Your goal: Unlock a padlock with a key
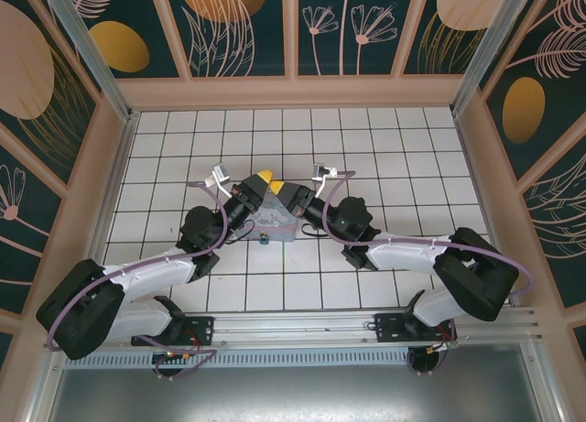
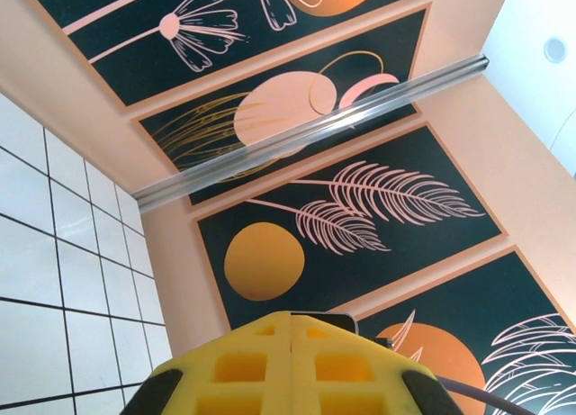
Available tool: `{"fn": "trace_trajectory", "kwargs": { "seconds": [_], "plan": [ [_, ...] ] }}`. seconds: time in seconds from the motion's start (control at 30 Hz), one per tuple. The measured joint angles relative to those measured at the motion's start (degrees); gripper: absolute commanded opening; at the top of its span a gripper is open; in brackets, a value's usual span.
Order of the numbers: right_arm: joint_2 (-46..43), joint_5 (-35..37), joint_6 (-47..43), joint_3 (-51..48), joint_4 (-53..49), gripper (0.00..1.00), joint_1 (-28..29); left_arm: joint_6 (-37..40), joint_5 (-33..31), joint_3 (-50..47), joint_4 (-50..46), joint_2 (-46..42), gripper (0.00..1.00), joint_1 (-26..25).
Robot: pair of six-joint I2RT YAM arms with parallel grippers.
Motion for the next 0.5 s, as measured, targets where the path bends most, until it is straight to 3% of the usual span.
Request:
{"fn": "trace_trajectory", "kwargs": {
  "seconds": [0.5],
  "plan": [
    [-3.28,0.9,-0.09,-2.4,-2.29,0.0,0.31,0.0,0.52,-1.92,-2.54,-2.86,0.03,-1.03]
  ]
}}
